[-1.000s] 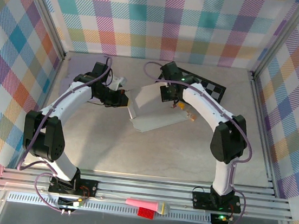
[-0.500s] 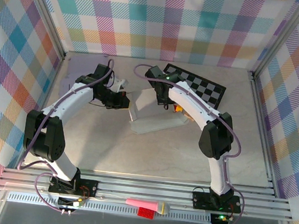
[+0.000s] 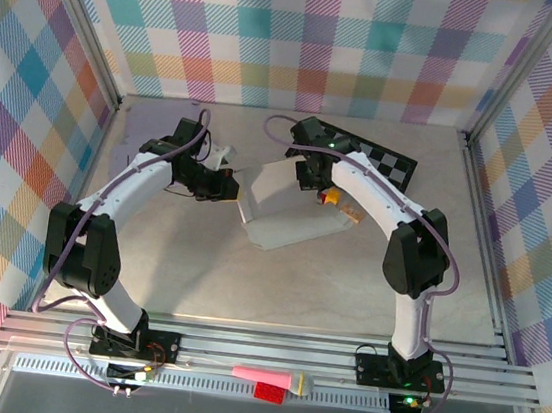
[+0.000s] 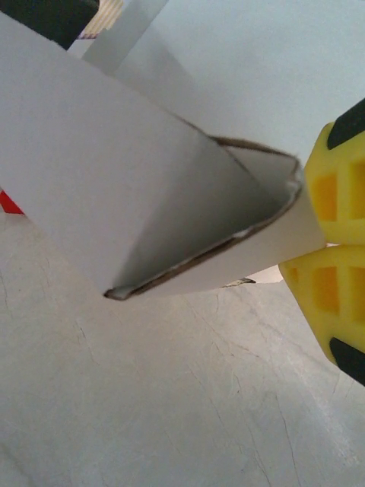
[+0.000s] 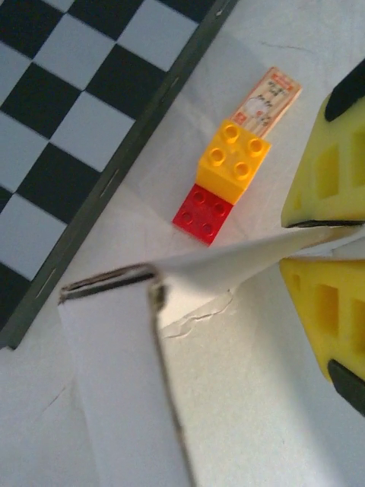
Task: Fold the paper box
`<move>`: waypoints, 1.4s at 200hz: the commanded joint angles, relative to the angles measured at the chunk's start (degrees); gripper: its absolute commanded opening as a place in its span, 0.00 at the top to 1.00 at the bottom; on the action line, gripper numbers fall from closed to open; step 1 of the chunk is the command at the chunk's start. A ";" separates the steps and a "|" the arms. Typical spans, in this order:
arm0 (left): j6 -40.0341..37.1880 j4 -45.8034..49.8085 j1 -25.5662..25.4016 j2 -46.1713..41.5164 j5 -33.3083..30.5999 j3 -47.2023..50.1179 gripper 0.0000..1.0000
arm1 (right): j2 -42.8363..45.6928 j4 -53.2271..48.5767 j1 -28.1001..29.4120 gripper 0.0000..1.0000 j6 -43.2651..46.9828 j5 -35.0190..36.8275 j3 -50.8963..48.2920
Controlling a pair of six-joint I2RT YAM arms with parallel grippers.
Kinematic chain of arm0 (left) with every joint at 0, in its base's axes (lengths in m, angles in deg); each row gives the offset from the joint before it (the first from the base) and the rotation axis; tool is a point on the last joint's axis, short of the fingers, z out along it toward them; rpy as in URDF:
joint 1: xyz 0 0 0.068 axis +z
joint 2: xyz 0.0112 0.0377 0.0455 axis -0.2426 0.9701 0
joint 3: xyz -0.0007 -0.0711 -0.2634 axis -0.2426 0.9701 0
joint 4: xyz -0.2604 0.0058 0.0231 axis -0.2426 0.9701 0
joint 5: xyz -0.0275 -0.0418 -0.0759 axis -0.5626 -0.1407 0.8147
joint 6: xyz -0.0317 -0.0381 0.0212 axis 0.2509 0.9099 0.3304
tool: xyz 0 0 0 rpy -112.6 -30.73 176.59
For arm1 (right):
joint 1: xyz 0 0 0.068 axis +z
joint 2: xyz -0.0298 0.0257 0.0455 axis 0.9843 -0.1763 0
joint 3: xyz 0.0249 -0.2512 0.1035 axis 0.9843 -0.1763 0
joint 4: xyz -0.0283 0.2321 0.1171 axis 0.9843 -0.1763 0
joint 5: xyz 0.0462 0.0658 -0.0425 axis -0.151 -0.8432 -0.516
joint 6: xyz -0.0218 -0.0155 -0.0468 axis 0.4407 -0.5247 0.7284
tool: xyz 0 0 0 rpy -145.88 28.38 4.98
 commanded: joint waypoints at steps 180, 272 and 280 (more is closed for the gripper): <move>2.60 -4.30 -0.74 0.02 2.93 1.61 1.00 | -10.07 -23.77 6.79 1.00 -14.85 26.11 18.30; 6.33 -5.36 -1.40 1.05 -1.19 6.15 1.00 | -3.96 -17.65 9.63 1.00 -21.34 10.50 3.72; 6.89 -5.78 -1.58 1.12 -2.39 7.55 1.00 | -3.28 -16.32 9.62 1.00 -22.23 9.06 1.23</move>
